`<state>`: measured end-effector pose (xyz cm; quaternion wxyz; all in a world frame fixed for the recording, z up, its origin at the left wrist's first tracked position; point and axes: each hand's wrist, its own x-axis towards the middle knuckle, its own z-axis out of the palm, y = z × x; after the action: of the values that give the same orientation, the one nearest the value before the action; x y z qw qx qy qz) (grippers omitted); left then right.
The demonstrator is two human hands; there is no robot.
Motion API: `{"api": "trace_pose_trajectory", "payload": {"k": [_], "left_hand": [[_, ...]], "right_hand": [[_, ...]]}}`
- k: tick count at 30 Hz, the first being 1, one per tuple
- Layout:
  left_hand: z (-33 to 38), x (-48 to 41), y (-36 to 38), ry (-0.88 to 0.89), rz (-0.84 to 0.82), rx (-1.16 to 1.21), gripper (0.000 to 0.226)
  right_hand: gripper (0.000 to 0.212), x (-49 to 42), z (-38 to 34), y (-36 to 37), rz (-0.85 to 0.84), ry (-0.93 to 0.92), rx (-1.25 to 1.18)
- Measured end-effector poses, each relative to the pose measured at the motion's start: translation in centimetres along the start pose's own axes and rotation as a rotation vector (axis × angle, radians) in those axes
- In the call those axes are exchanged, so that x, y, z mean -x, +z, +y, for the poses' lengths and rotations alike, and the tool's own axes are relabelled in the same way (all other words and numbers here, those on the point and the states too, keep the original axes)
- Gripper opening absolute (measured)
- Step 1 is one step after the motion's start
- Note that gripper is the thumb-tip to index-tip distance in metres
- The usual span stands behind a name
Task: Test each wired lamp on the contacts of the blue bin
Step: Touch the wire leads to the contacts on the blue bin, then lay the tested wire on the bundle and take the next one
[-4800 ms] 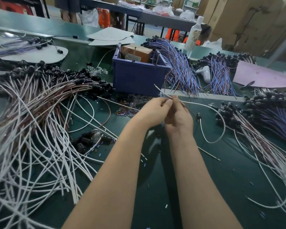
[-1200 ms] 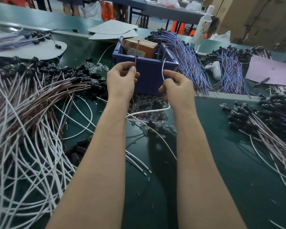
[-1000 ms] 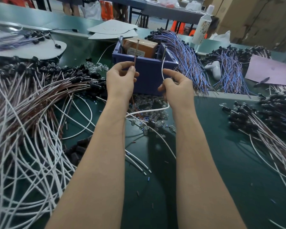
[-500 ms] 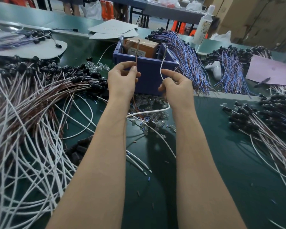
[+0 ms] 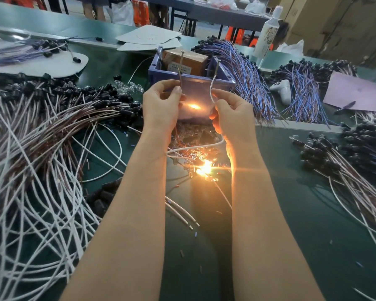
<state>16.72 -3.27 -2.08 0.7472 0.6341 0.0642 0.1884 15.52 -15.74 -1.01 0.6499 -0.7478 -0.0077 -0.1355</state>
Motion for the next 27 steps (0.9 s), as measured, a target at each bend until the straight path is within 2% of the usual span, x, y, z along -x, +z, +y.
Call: {"api": "trace_pose_trajectory", "payload": {"k": [6, 8, 10, 12, 14, 16, 19, 21, 23, 25, 27], "left_hand": [[0.2, 0.2, 0.0, -0.009, 0.002, -0.016, 0.011], [0.4, 0.4, -0.1, -0.018, -0.002, -0.023, 0.01], [0.8, 0.5, -0.1, -0.004, -0.051, -0.054, 0.009], [1.4, 0.7, 0.0, 0.044, -0.147, -0.072, 0.008], [2.3, 1.0, 0.1, 0.115, -0.267, -0.096, 0.009], [3.1, 1.3, 0.3, 0.189, -0.385, -0.158, 0.009], [4.1, 1.9, 0.8, 0.279, -0.484, -0.163, 0.008], [4.5, 2.1, 0.9, 0.327, -0.399, -0.181, 0.006], [4.5, 2.0, 0.6, 0.282, -0.268, -0.348, 0.015], [4.5, 2.6, 0.5, -0.003, -0.359, -0.565, 0.043], [4.5, 4.1, 1.4, -0.339, -0.588, -0.617, 0.069]], "right_hand": [[0.024, 0.0, 0.0, 0.0, 0.002, 0.002, 0.013], [0.02, 0.0, -0.1, -0.3, -0.044, 0.074, 0.021], [0.016, 0.2, -0.2, -0.7, -0.206, 0.213, -0.006], [0.021, 0.7, -0.4, -1.1, -0.423, 0.294, -0.06], [0.015, 1.3, -0.9, -1.1, -0.599, 0.28, -0.071], [0.006, 1.8, -1.5, -1.0, -0.669, 0.202, 0.052], [0.021, 2.4, -2.3, -1.2, -0.597, 0.074, 0.234], [0.024, 2.9, -2.8, -2.1, -0.475, 0.013, 0.196], [0.023, 3.3, -3.3, -3.5, -0.309, -0.045, 0.065], [0.022, 3.6, -3.7, -5.2, -0.187, -0.075, -0.168], [0.024, 4.0, -4.1, -6.5, -0.128, -0.093, -0.427]]}}
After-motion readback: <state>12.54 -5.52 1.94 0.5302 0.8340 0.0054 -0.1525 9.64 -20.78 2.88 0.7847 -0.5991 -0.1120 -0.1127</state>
